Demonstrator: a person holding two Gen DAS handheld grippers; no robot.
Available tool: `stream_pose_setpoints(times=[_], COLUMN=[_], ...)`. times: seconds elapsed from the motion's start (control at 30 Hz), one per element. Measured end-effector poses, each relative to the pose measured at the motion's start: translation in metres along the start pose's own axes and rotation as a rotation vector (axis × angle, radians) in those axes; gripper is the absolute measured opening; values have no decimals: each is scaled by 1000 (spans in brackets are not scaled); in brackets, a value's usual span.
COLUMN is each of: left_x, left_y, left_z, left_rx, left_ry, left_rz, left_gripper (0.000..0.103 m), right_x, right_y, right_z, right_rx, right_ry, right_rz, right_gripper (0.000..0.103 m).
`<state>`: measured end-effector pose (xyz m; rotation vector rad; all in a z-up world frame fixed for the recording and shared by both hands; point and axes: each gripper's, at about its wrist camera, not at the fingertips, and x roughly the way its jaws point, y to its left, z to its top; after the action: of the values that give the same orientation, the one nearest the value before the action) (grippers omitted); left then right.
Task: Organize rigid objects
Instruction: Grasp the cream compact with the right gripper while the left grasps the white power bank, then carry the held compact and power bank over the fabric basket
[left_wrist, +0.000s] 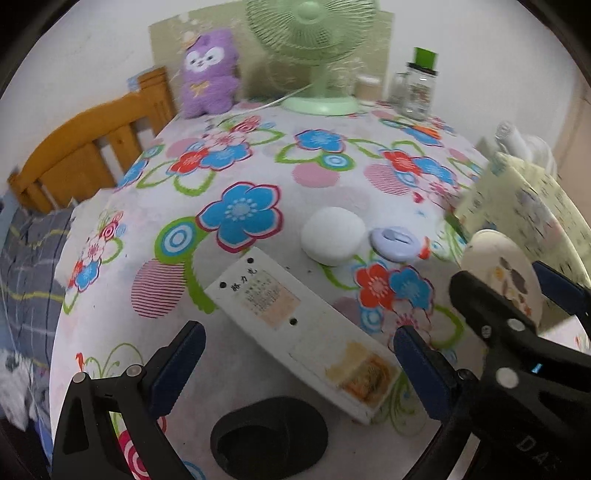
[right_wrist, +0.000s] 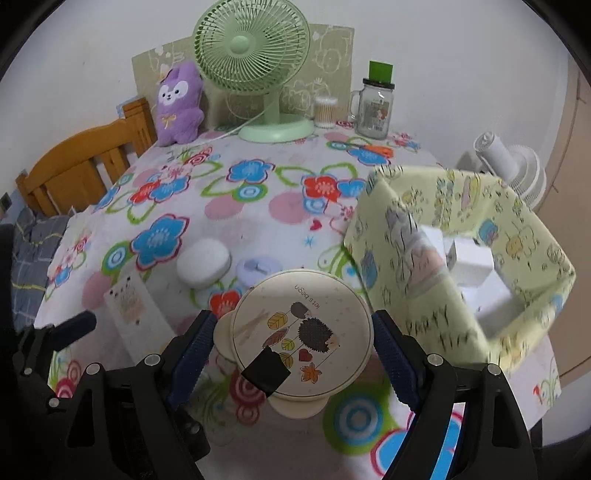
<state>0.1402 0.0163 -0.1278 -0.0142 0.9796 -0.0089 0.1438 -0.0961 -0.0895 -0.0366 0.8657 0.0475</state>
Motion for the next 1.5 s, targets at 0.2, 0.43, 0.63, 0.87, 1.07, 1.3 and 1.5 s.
stream_pose_setpoints(times=[0.2,0.43,0.63,0.87,1.07,1.3,1.5], left_x=[18,26,23,17,-1,-23,-43], left_y=[-4,-7,-12,-15,-21,-27,-33], left_z=[7,8,8,6,4,3,3], left_rx=[-38,-55,38,48,69,92,108], left_ry=[61,54,32,31,-15,-60,-99], left_rz=[58,85,27,-32,-60,-69,-76], left_gripper=[96,72,50,46,45,45,45], right_x=[14,27,35,33,19,-3,-25], right_y=[9,5,6,7,6,2,-2], right_z=[13,15,11,8,8,8,9], right_rx=[-43,-18,0,14,17,22,24], right_ry=[3,28,66,61,32,-11,-54], right_rz=[16,-12,-3,-8,-24,-37,-46], right_gripper=[85,86,86,86,86,86,86])
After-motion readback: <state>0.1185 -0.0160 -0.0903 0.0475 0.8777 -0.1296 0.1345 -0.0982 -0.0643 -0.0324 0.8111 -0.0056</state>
